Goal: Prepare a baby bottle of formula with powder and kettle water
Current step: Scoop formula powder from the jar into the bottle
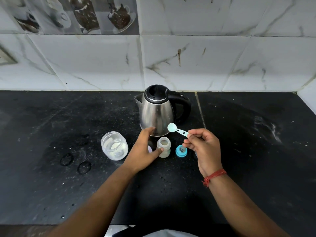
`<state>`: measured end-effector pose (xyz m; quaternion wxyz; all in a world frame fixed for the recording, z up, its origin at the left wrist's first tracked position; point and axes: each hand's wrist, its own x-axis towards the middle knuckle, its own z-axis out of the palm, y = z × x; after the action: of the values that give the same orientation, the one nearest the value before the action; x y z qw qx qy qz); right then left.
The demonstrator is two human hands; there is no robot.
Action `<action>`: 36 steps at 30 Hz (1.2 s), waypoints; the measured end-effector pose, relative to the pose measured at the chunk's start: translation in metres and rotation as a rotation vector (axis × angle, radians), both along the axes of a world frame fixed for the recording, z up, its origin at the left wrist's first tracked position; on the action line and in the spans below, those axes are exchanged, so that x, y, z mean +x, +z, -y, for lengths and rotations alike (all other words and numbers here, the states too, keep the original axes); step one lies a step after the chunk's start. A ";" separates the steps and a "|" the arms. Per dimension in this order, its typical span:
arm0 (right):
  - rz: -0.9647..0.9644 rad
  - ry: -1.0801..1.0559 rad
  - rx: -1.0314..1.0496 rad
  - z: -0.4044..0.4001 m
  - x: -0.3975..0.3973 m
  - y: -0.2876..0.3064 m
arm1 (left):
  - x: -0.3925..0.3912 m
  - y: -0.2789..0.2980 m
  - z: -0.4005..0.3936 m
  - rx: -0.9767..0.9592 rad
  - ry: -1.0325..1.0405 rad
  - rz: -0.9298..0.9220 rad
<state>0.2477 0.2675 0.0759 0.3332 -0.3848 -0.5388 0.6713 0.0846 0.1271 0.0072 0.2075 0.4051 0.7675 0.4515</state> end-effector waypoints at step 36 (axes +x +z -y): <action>0.890 0.842 1.250 0.117 -0.184 -0.008 | -0.085 0.002 0.123 -0.083 0.160 -0.059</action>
<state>0.0642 0.1509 0.0676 -0.0338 -0.1268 -0.9855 0.1076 0.0000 0.0043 0.0091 0.1649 0.3466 0.8212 0.4222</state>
